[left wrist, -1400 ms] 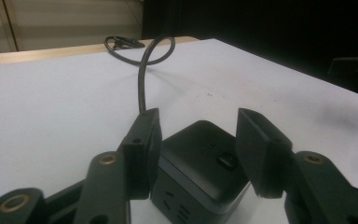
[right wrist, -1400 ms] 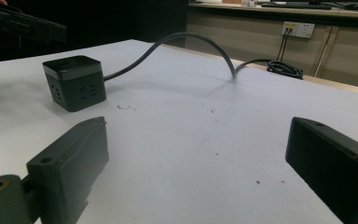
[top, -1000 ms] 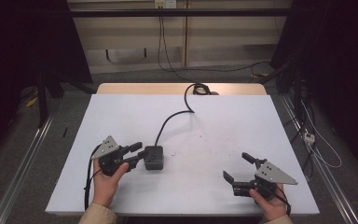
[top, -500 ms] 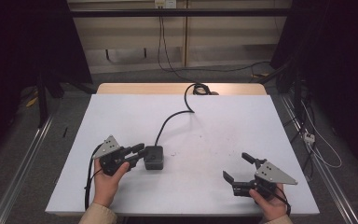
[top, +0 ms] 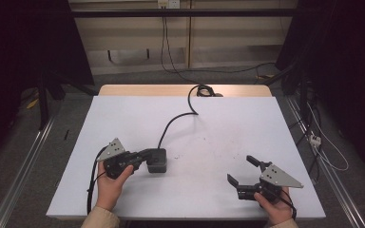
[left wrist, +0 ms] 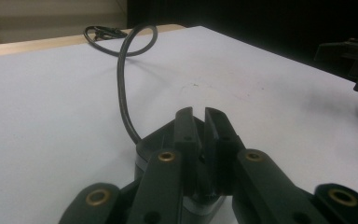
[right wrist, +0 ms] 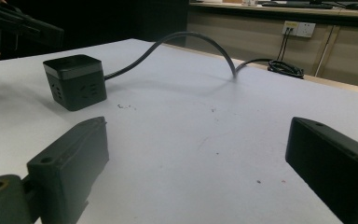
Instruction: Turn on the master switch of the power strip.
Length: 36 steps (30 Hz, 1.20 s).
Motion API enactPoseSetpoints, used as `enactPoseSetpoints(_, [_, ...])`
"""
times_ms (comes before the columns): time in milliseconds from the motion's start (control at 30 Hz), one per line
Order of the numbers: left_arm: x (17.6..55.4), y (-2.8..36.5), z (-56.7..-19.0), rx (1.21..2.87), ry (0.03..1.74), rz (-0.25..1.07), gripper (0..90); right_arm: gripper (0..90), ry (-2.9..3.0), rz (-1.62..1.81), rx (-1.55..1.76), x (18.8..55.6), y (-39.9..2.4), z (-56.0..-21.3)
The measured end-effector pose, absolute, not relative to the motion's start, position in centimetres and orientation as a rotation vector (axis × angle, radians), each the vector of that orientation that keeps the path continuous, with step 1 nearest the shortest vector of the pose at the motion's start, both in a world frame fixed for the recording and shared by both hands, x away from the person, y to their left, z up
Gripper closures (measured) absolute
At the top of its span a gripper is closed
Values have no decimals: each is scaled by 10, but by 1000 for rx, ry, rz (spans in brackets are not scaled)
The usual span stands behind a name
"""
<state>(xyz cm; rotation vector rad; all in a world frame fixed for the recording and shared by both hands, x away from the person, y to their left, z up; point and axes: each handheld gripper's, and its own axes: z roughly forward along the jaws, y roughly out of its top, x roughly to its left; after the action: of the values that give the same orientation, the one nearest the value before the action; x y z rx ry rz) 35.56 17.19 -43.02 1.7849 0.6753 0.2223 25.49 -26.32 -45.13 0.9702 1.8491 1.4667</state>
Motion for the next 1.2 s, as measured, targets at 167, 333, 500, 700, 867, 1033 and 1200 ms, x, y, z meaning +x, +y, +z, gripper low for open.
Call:
enactPoseSetpoints(167, [356, 171, -431, 1791, 673, 216, 862, 52, 1849, 1467, 970, 255, -263, -451])
enactPoseSetpoints(333, [356, 170, -431, 1795, 672, 203, 896, 52, 1850, 1466, 970, 255, -263, -451])
enactPoseSetpoints(500, [357, 169, -431, 1798, 674, 191, 900, 52, 1850, 1467, 970, 255, -263, -451])
enactPoseSetpoints(700, [357, 167, -430, 1807, 676, 204, 900, 52, 1847, 1466, 975, 255, -264, -451])
enactPoseSetpoints(867, [357, 165, -431, 1811, 678, 189, 900, 52, 1849, 1465, 973, 255, -264, -452])
enactPoseSetpoints(1033, [358, 164, -432, 1814, 674, 181, 900, 52, 1848, 1466, 974, 255, -264, -452])
enactPoseSetpoints(1200, [358, 163, -432, 1816, 675, 174, 900, 52, 1849, 1466, 974, 255, -264, -452])
